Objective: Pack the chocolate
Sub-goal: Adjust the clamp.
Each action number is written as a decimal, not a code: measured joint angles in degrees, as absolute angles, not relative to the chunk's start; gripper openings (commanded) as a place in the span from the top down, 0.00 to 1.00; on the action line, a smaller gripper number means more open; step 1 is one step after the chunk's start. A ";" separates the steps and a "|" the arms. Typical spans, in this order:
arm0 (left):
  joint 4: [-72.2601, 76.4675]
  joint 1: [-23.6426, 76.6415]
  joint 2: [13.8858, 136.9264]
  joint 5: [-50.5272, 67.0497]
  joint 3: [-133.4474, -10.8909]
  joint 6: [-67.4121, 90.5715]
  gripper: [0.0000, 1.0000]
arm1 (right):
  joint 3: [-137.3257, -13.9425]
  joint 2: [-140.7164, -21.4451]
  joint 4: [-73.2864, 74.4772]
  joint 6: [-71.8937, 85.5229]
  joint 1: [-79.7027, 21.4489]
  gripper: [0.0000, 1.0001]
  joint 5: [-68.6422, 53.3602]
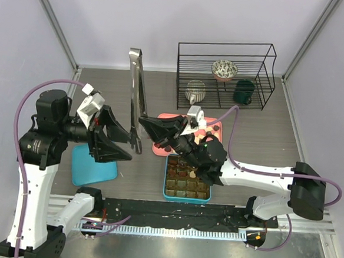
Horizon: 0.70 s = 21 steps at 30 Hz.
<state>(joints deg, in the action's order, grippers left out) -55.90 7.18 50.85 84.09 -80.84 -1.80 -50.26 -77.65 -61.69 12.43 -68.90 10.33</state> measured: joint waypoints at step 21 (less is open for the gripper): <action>-54.19 7.27 49.39 84.29 -81.03 4.32 1.00 | -54.28 -82.78 -67.99 14.04 -72.71 0.96 9.37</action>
<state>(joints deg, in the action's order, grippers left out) -54.19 7.27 49.39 84.29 -81.03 4.32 -54.28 -82.78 -67.99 14.04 -72.71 9.37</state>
